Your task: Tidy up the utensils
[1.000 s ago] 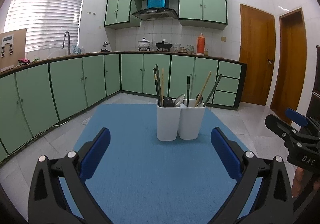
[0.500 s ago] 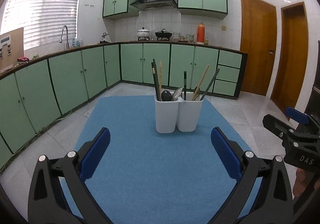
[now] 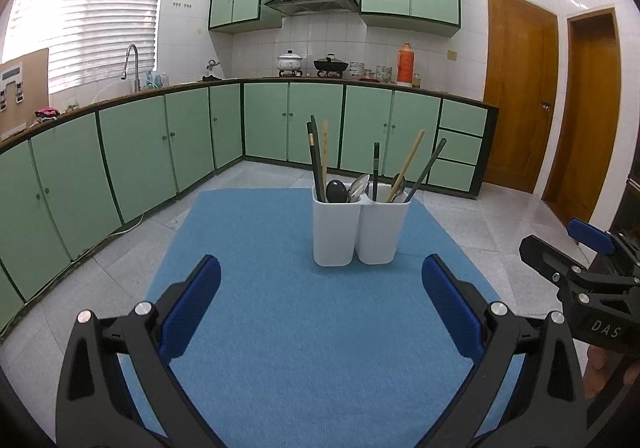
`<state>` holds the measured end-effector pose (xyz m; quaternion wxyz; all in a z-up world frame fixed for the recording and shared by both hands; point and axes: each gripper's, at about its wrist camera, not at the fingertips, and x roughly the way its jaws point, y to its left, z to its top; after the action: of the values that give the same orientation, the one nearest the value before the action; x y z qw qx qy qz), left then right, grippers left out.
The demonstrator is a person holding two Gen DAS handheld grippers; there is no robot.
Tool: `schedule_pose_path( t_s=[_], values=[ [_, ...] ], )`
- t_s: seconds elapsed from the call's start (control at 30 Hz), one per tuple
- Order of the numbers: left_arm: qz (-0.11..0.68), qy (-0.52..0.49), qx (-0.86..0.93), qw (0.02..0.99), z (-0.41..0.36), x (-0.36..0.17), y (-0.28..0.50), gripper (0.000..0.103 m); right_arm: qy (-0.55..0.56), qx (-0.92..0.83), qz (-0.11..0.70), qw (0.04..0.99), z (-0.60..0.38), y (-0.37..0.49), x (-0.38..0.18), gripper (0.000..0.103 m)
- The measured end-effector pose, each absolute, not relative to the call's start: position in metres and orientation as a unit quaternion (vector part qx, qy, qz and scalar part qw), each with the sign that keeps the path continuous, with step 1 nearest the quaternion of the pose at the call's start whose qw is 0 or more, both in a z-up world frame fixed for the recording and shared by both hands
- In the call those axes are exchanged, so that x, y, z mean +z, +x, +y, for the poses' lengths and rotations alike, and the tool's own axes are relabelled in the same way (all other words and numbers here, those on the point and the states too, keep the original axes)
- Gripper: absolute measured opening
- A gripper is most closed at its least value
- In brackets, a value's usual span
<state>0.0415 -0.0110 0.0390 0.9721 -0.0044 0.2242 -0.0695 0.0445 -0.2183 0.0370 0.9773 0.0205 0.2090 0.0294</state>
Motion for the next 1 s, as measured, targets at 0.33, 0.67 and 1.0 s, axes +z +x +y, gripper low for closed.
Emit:
schedule_pose_path(
  t_s=[0.33,0.67,1.0],
  values=[
    [0.223,-0.005,-0.069,0.972,-0.0103,0.0405,0.0424,0.098,0.019,0.031,0.209,0.977,-0.2175,0.0479,0.0385,0.097],
    [0.221,-0.001,-0.069,0.973,-0.0129,0.0400,0.0414,0.098,0.018,0.034,0.207,0.978,-0.2169,0.0486,0.0383,0.097],
    [0.219,0.000,-0.068,0.973,-0.0135,0.0414,0.0418,0.098,0.018,0.034,0.206,0.978,-0.2165,0.0488,0.0374,0.097]
  ],
)
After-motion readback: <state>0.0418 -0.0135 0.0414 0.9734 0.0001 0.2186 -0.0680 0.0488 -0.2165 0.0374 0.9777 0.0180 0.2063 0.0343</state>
